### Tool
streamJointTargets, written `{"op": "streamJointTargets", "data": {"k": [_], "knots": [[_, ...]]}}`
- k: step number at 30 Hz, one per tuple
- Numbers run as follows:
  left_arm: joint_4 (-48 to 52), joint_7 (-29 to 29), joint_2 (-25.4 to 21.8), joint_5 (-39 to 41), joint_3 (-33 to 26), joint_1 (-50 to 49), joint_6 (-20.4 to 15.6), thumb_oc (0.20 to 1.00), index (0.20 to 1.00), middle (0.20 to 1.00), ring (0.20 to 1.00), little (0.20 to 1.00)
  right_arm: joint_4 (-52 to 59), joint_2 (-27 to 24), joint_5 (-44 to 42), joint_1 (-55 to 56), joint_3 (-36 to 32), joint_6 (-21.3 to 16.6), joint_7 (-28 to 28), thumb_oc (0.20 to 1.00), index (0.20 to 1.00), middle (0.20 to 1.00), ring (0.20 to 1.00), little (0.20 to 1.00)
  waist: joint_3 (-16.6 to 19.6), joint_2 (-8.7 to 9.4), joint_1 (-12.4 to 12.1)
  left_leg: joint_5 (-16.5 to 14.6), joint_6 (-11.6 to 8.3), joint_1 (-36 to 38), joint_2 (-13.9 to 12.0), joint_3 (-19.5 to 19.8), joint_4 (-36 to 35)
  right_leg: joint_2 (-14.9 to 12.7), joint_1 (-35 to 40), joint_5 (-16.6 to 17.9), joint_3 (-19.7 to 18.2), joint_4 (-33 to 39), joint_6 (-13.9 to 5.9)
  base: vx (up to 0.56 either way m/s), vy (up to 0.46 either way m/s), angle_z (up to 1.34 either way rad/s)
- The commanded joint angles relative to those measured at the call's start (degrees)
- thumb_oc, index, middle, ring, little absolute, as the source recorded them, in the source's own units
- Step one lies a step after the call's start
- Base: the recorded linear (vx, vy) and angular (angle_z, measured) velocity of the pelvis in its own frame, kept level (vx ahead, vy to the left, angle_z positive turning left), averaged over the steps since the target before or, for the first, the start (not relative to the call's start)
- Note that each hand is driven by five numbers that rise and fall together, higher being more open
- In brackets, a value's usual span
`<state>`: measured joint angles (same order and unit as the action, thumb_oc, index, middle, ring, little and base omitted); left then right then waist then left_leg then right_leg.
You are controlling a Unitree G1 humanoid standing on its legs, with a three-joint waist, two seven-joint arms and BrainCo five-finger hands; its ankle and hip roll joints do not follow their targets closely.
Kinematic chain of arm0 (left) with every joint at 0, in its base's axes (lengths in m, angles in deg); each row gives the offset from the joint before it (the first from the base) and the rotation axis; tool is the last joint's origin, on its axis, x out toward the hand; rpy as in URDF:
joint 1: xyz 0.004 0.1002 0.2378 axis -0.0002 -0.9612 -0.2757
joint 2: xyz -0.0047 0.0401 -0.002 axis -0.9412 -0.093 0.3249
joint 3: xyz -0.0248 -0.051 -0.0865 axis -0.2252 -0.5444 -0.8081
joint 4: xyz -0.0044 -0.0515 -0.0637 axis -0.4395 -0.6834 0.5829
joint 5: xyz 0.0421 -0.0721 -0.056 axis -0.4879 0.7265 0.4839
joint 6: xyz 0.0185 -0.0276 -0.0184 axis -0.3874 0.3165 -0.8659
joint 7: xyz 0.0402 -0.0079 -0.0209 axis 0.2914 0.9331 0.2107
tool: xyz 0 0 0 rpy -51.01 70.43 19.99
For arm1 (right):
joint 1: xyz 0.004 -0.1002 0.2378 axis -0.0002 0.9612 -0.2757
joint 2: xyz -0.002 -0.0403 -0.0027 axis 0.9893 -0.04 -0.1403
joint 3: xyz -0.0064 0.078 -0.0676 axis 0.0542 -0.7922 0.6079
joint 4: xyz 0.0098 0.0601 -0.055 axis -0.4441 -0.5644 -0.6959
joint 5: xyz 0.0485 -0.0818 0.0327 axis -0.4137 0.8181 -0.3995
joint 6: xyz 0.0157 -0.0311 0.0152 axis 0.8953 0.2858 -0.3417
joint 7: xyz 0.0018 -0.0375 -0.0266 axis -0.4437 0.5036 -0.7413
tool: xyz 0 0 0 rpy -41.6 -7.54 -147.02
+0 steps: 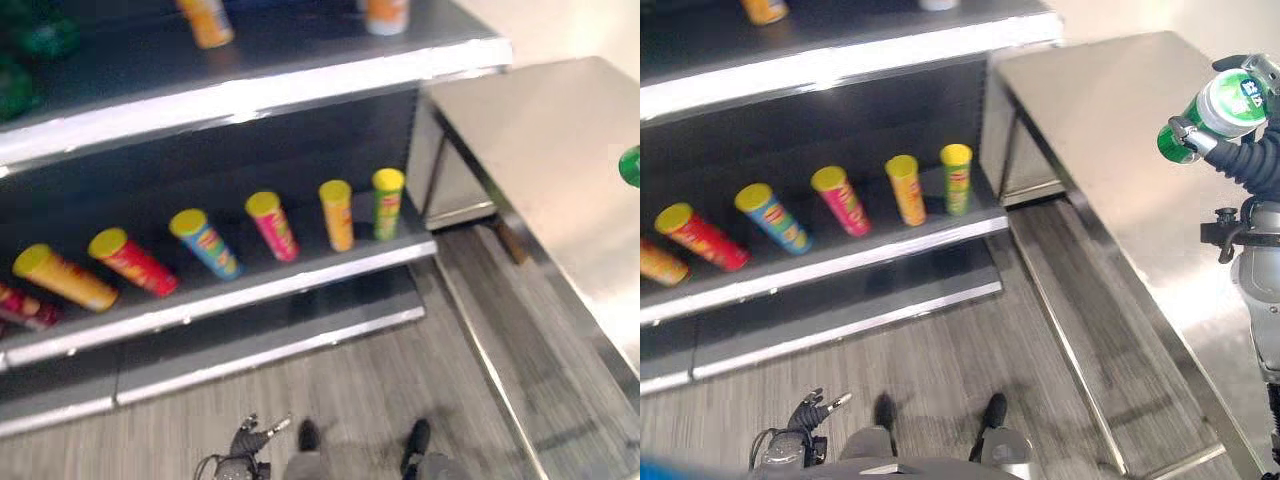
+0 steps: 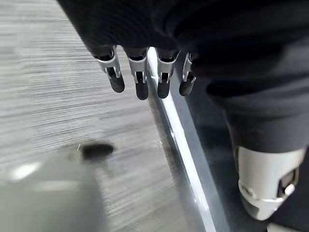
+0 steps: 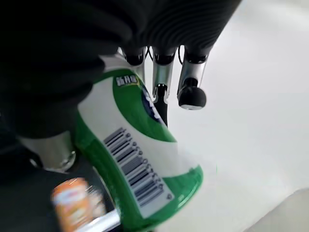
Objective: Put the goods on the table back onto the shelves and tidy them up.
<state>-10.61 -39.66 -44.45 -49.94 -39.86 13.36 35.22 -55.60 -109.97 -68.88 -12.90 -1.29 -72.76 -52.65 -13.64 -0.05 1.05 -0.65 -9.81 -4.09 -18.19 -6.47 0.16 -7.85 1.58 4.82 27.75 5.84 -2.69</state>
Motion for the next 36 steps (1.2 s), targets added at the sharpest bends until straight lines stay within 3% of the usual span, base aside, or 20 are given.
{"op": "streamJointTargets", "data": {"k": [1,5,8,9,10,11,14,16,17,18,22,26,36], "knots": [[-0.74,0.99,-4.66,2.28,-0.48,0.71,-1.04,1.000,1.000,1.000,1.000,1.000,1.92,-0.28,1.51,-0.02,-4.83,-0.49,0.17,0.200,0.200,0.200,0.200,0.200,2.86,1.26,1.41,4.30,-2.85,2.26,-1.18,-2.01,-0.86,-3.64,3.02,-10.26,-4.95,-4.94,-7.22,0.06,0.484,0.45],[-1.90,0.77,-5.51,0.39,-0.63,0.85,-0.98,1.000,1.000,1.000,1.000,1.000,1.53,1.29,1.83,-1.79,-3.67,0.20,0.05,0.200,0.200,0.200,0.200,0.200,3.38,1.65,0.51,-0.14,-1.10,2.01,3.68,-2.51,1.24,-9.21,2.83,-6.80,-4.96,-5.76,-9.58,0.08,0.458,0.36],[-2.17,1.10,-6.39,0.31,-1.17,1.28,-0.92,1.000,1.000,1.000,1.000,1.000,1.51,1.76,1.94,-3.81,-1.65,0.27,-0.17,0.200,0.200,0.200,0.200,0.200,3.66,2.91,0.01,-2.06,1.11,1.17,6.82,-2.47,2.05,-12.34,1.47,-4.52,-5.54,-6.15,-10.83,0.02,0.305,0.26],[-2.31,1.58,-7.00,0.41,-1.76,1.26,-0.76,1.000,1.000,1.000,1.000,1.000,1.58,2.27,1.68,-5.58,0.12,0.48,-0.23,0.200,0.200,0.200,0.200,0.200,3.56,3.67,-0.47,-3.23,2.77,1.21,9.24,-2.56,2.01,-14.58,0.31,-2.75,-6.33,-7.28,-11.37,0.00,0.202,0.14],[-2.31,1.58,-7.00,0.41,-1.77,1.26,-0.76,1.000,1.000,1.000,1.000,1.000,1.56,2.27,1.69,-5.60,0.15,0.48,-0.23,0.200,0.200,0.200,0.200,0.200,3.60,3.69,-0.46,-3.22,2.78,1.18,9.26,-2.57,2.01,-14.61,0.25,-2.75,-6.35,-7.30,-11.38,0.01,0.399,-0.03],[-2.55,1.99,-7.49,0.45,-2.32,1.17,-0.80,1.000,1.000,1.000,1.000,1.000,1.28,2.75,1.66,-6.97,1.38,0.72,-0.36,0.200,0.200,0.200,0.200,0.200,3.31,4.11,-0.96,-3.86,4.09,1.96,11.42,-2.72,1.16,-16.76,-0.65,-0.04,-6.51,-9.17,-11.88,0.01,0.287,-0.17],[-2.33,2.08,-8.20,0.88,-2.72,0.98,-0.61,1.000,1.000,1.000,1.000,1.000,1.35,2.84,1.57,-8.61,3.19,0.95,-0.61,0.200,0.200,0.200,0.200,0.200,2.21,4.40,-1.22,-4.43,5.58,3.85,13.50,-2.71,-0.14,-18.27,-1.92,2.73,-7.59,-13.69,-11.40,0.00,0.264,0.00],[-1.86,1.79,-8.66,1.01,-2.48,1.15,-0.54,1.000,1.000,1.000,1.000,1.000,1.46,2.63,1.15,-8.14,3.12,0.82,-0.93,0.200,0.200,0.200,0.200,0.200,1.43,4.22,-0.25,-4.18,6.48,4.27,14.23,-1.29,-1.03,-14.71,-4.52,0.54,-13.43,-18.12,-10.08,0.06,0.180,0.26],[-1.79,1.53,-8.83,1.23,-2.07,1.85,-0.69,1.000,1.000,1.000,1.000,1.000,1.25,1.90,0.74,-7.95,2.30,0.79,-0.97,0.200,0.200,0.200,0.200,0.200,1.14,3.63,0.35,-3.92,6.74,4.85,14.59,0.03,-1.72,-8.83,-6.00,-4.51,-19.16,-17.67,-9.43,0.10,0.130,0.50],[-1.80,1.53,-8.82,1.23,-2.06,1.91,-0.70,1.000,1.000,1.000,1.000,1.000,1.23,1.88,0.72,-7.97,2.26,0.78,-0.97,0.200,0.200,0.200,0.200,0.200,1.19,3.59,0.28,-3.75,6.73,4.68,14.55,-0.02,-1.74,-8.77,-6.16,-4.30,-19.21,-17.56,-9.36,0.11,0.096,0.38],[-2.28,1.12,-8.99,1.75,-0.56,4.22,-0.92,1.000,1.000,1.000,1.000,1.000,0.87,0.13,-0.52,-8.85,1.05,-0.23,0.10,0.200,0.200,0.200,0.200,0.200,0.33,4.04,1.83,-3.69,6.91,4.23,15.49,2.77,-1.35,-2.60,-9.42,-6.33,-23.54,-12.49,-8.75,0.05,-0.004,0.23],[-3.01,1.23,-8.57,1.47,-0.08,5.03,-1.05,1.000,1.000,1.000,1.000,1.000,1.29,-0.69,-1.75,-8.47,-0.56,-0.78,-0.04,0.200,0.200,0.200,0.200,0.200,0.52,5.39,2.28,-4.18,6.63,3.35,16.41,4.77,0.03,-1.88,-7.26,-6.32,-25.63,-9.38,-9.11,0.05,-0.053,0.69],[-5.20,0.89,-7.06,2.88,0.34,2.89,-0.98,1.000,1.000,1.000,1.000,1.000,-2.40,-4.74,-12.78,-15.08,1.84,-4.00,-1.24,0.200,0.200,0.200,0.200,0.200,2.88,7.16,0.31,-3.94,4.15,3.67,13.16,6.33,-0.01,-1.29,-1.71,-7.30,-20.21,-4.75,-7.92,0.08,-0.128,0.17]]}}
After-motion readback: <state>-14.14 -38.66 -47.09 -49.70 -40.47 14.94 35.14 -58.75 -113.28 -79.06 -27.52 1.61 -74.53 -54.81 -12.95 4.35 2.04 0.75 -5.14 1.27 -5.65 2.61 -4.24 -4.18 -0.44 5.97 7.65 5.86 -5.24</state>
